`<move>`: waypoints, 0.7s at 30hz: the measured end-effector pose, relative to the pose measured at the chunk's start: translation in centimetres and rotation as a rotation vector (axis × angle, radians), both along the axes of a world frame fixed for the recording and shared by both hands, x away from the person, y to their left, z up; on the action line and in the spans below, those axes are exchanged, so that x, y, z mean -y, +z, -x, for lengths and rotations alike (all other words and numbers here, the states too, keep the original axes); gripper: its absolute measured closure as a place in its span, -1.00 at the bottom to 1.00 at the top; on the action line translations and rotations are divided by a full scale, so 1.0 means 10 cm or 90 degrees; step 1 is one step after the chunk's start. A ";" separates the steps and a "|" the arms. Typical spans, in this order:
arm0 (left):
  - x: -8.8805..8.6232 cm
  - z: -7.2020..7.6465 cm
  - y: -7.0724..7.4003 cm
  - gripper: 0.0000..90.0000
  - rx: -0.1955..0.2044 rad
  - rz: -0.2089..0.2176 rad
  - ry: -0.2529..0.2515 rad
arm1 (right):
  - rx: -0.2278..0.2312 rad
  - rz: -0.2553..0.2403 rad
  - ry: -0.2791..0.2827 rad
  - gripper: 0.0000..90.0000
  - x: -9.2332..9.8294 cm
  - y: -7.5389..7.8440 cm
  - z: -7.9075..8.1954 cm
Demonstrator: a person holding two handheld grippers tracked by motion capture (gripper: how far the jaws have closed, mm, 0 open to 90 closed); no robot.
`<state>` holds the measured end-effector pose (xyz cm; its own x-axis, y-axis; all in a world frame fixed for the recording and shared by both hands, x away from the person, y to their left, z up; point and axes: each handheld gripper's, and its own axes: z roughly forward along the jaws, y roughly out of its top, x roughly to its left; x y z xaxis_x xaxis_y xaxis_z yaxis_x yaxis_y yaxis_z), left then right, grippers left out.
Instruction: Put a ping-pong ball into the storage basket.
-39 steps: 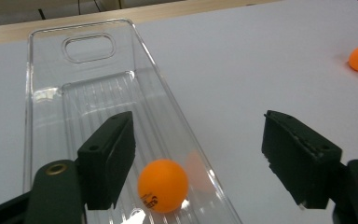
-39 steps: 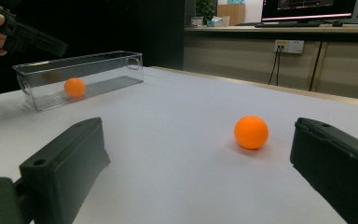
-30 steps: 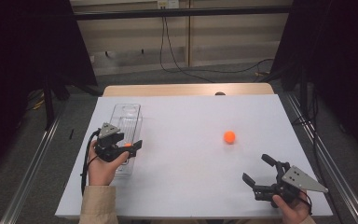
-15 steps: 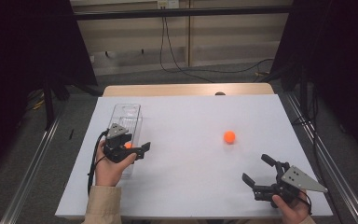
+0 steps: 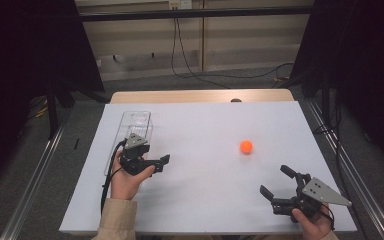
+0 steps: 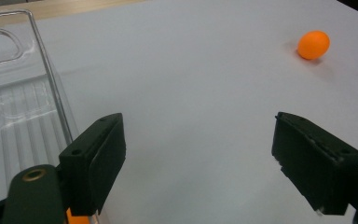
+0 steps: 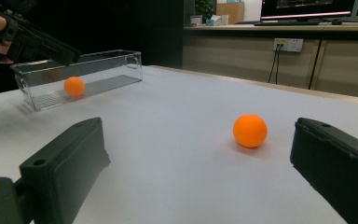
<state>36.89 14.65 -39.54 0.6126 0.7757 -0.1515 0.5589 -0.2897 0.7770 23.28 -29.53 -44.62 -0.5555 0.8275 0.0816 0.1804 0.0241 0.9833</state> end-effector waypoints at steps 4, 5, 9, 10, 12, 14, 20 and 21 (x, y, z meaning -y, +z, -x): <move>0.05 0.00 -0.01 -0.64 -0.001 0.002 -0.004 | 0.000 0.000 0.000 -0.94 0.00 0.00 0.00; 0.06 0.00 -0.02 -0.64 -0.002 0.004 -0.005 | -0.001 0.000 0.000 -0.94 0.00 0.00 0.00; 0.12 0.00 -0.04 -0.64 -0.002 0.004 -0.012 | -0.001 0.000 0.000 -0.94 0.00 0.00 0.00; 0.13 0.00 -0.04 -0.64 -0.003 0.002 -0.015 | -0.001 0.000 0.000 -0.94 0.00 0.00 0.00; 0.15 0.00 -0.05 -0.65 -0.004 0.004 -0.015 | -0.001 0.000 0.000 -0.95 0.00 0.00 0.00; 0.16 -0.01 -0.05 -0.67 -0.005 -0.002 -0.021 | -0.001 0.000 0.000 -0.94 0.00 0.00 0.00; 0.23 0.00 -0.08 -0.69 -0.008 0.002 -0.029 | 0.000 -0.001 0.000 -0.94 0.00 0.00 0.00; 0.24 -0.01 -0.08 -0.70 -0.009 0.000 -0.032 | 0.000 -0.001 0.000 -0.94 0.00 0.00 0.00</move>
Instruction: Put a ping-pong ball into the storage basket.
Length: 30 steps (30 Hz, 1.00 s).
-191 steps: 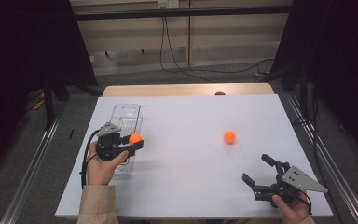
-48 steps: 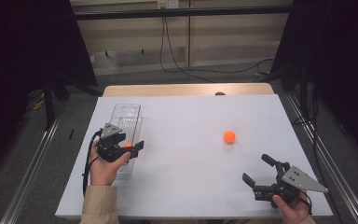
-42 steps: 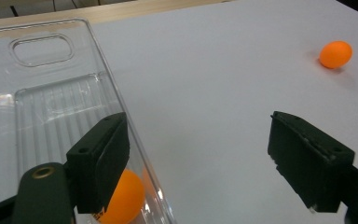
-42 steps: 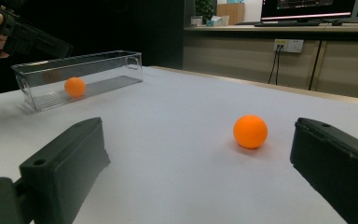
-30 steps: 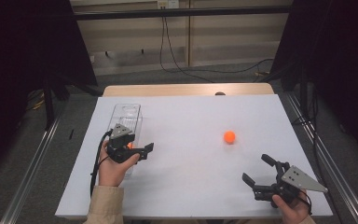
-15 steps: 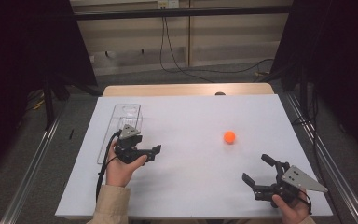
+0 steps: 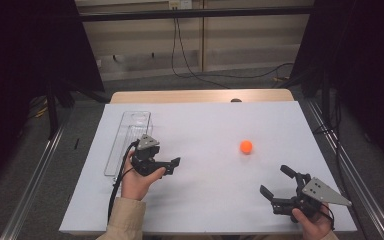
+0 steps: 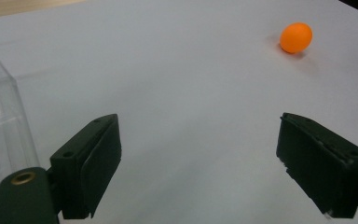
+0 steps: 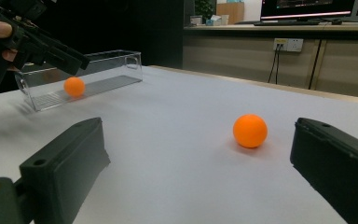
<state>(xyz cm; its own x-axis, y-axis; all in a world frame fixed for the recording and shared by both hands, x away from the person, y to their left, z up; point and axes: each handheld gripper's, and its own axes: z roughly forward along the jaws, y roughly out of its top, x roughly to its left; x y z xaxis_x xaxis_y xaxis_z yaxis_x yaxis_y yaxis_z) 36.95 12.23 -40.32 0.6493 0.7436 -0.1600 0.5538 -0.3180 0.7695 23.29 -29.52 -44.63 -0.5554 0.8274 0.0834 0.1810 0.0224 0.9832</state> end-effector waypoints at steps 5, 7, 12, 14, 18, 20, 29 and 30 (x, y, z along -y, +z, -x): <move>0.06 0.00 -0.01 -0.71 -0.002 0.000 -0.006 | -0.001 0.000 0.001 -0.94 0.00 0.00 0.00; 0.08 0.00 -0.02 -0.72 0.000 0.002 -0.011 | 0.000 0.000 0.000 -0.94 0.00 0.00 0.00; 0.13 0.00 -0.04 -0.73 -0.005 0.001 -0.015 | -0.001 0.002 0.000 -0.94 0.00 0.00 0.00; 0.15 -0.01 -0.04 -0.73 -0.005 0.003 -0.017 | -0.001 0.002 0.000 -0.94 0.00 0.00 0.00; 0.19 -0.01 -0.06 -0.74 -0.006 -0.001 -0.021 | 0.000 0.002 0.001 -0.94 -0.01 0.00 0.00; 0.21 -0.01 -0.07 -0.74 -0.009 -0.004 -0.026 | -0.001 0.002 0.000 -0.94 0.00 0.00 0.00; 0.30 -0.02 -0.10 -0.74 -0.009 -0.007 -0.037 | 0.000 0.002 -0.001 -0.94 0.00 0.00 0.00; 0.31 -0.02 -0.11 -0.74 -0.010 -0.008 -0.038 | 0.000 0.002 -0.001 -0.94 0.00 0.00 0.00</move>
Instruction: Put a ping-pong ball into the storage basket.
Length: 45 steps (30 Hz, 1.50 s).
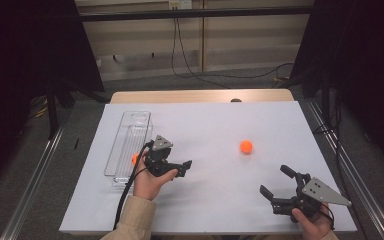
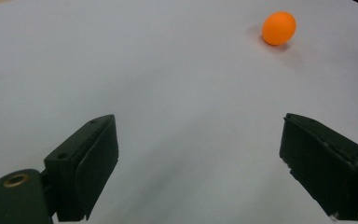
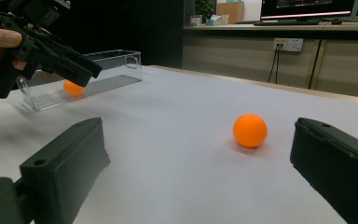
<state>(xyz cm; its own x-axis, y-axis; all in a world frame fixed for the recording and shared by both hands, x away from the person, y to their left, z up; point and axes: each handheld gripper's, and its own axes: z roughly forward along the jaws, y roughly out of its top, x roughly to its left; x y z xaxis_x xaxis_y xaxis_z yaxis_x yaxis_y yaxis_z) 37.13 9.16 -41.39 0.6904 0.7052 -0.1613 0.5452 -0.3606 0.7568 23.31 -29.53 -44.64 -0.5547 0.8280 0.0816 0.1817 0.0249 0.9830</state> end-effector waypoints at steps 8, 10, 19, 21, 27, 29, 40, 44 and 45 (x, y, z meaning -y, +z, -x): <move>0.08 -0.01 -0.02 -0.75 -0.002 -0.001 -0.008 | 0.002 -0.001 0.000 -0.94 0.00 0.00 0.00; 0.09 -0.01 -0.02 -0.75 -0.001 -0.001 -0.009 | 0.001 -0.001 0.000 -0.94 0.00 0.00 0.00; 0.16 -0.03 -0.05 -0.75 -0.001 0.001 -0.014 | 0.001 -0.001 0.000 -0.94 0.00 0.00 0.00; 0.18 -0.03 -0.05 -0.75 -0.001 0.001 -0.015 | 0.002 -0.001 0.000 -0.94 0.00 0.00 0.00; 0.23 -0.04 -0.06 -0.75 0.000 -0.001 -0.025 | 0.001 -0.001 0.000 -0.94 0.00 0.00 0.00; 0.25 -0.04 -0.07 -0.75 -0.001 -0.001 -0.027 | 0.001 -0.001 0.000 -0.94 0.00 0.00 0.00; 0.31 -0.05 -0.08 -0.75 -0.001 -0.003 -0.034 | 0.002 0.001 -0.001 -0.94 0.00 0.00 0.00; 0.33 -0.05 -0.09 -0.75 -0.001 -0.001 -0.036 | 0.002 -0.001 -0.001 -0.94 0.00 0.00 0.00; 0.33 -0.06 -0.09 -0.75 -0.002 -0.002 -0.037 | 0.002 -0.001 -0.001 -0.94 0.00 0.00 0.00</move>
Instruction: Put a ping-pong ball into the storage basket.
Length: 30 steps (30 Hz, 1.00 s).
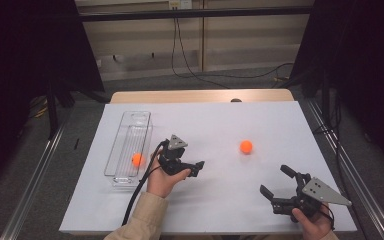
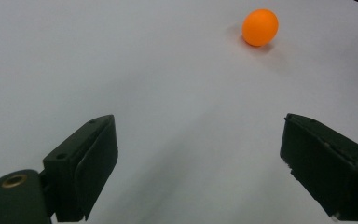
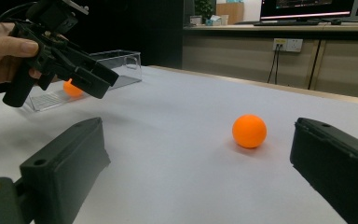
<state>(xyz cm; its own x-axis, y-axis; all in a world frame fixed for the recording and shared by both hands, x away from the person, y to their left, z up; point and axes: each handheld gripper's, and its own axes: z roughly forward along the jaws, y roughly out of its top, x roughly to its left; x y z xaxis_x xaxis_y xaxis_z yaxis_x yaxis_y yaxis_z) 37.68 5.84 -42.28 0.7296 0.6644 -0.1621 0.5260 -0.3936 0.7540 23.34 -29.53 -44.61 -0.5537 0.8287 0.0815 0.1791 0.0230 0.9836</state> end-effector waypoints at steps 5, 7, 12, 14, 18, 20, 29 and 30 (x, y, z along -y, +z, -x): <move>0.02 -0.01 0.00 -0.75 0.001 -0.004 -0.005 | 0.000 0.001 0.000 -0.94 0.00 0.00 0.00; 0.03 -0.01 0.00 -0.75 0.001 0.001 -0.005 | -0.001 0.002 0.000 -0.94 0.00 0.00 0.00; 0.05 -0.01 0.00 -0.76 0.004 -0.004 -0.009 | -0.002 0.001 -0.001 -0.94 0.00 0.00 0.00; 0.06 -0.02 0.00 -0.76 0.004 -0.002 -0.010 | -0.002 0.001 -0.001 -0.94 0.00 0.00 0.00; 0.07 -0.02 0.00 -0.76 0.006 -0.002 -0.009 | -0.001 0.000 -0.003 -0.94 0.00 0.00 -0.01; 0.09 -0.02 0.00 -0.76 0.005 -0.002 -0.011 | -0.001 -0.001 -0.004 -0.94 0.00 0.00 -0.01; 0.14 -0.03 -0.01 -0.76 0.007 -0.001 -0.018 | -0.003 0.000 -0.006 -0.94 0.00 0.00 -0.01; 0.14 -0.03 -0.01 -0.76 0.006 -0.001 -0.018 | -0.003 0.000 -0.006 -0.94 0.00 0.00 -0.01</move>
